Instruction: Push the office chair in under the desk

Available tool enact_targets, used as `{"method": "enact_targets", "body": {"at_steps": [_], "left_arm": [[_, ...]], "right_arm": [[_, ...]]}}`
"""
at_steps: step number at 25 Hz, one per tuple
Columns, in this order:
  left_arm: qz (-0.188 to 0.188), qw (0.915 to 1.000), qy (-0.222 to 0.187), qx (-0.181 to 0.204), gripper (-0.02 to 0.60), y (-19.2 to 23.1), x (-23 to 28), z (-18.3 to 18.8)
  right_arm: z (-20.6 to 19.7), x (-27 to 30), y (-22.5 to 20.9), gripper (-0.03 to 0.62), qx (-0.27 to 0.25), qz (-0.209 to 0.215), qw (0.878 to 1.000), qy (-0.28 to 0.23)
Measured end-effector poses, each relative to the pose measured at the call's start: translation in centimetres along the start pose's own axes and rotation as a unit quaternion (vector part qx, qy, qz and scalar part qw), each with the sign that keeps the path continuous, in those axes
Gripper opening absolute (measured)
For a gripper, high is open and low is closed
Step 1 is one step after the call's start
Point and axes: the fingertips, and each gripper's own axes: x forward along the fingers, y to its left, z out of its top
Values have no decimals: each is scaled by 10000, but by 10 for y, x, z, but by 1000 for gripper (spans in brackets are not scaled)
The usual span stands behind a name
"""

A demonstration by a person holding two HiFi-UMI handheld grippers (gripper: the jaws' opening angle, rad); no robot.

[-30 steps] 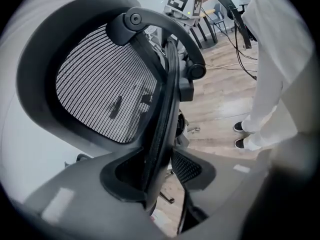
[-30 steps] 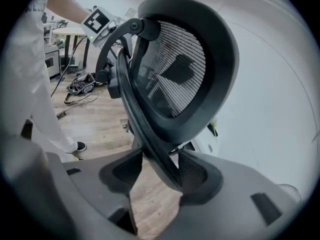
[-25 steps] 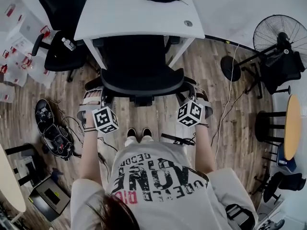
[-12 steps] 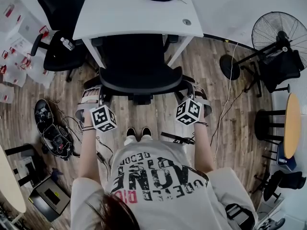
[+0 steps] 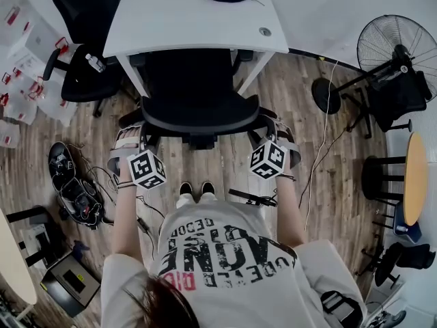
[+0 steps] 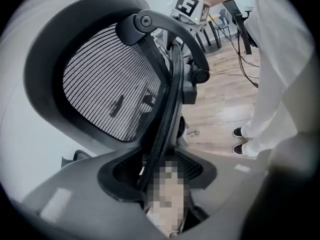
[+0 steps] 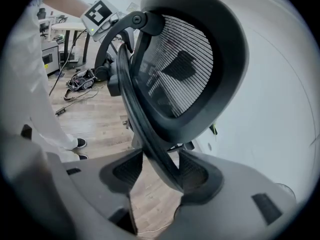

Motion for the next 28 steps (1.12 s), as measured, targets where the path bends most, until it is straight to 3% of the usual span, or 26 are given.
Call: {"method": "enact_targets", "body": {"at_steps": [6, 13, 15, 19, 24, 28], "left_arm": [[31, 9998, -56, -196, 195, 2, -13, 0], [229, 9991, -272, -235, 188, 7, -37, 15], [278, 9983, -400, -319, 175, 8, -44, 21], [334, 9934, -705, -846, 124, 14, -57, 30], [357, 9796, -1102, -1643, 70, 26, -72, 39], [315, 9688, -1294, -2090, 49, 30, -74, 38]], "right_arm": [[5, -10, -1, 209, 135, -49, 9999, -84], [16, -38, -1, 203, 1121, -120, 9919, -592], [18, -42, -1, 167, 1371, -159, 9881, -682], [22, -49, -1, 98, 1707, -337, 9814, -816], [30, -55, -1, 58, 2031, -405, 9735, -969], [44, -62, -4, 54, 2688, -340, 9530, -1352]]}}
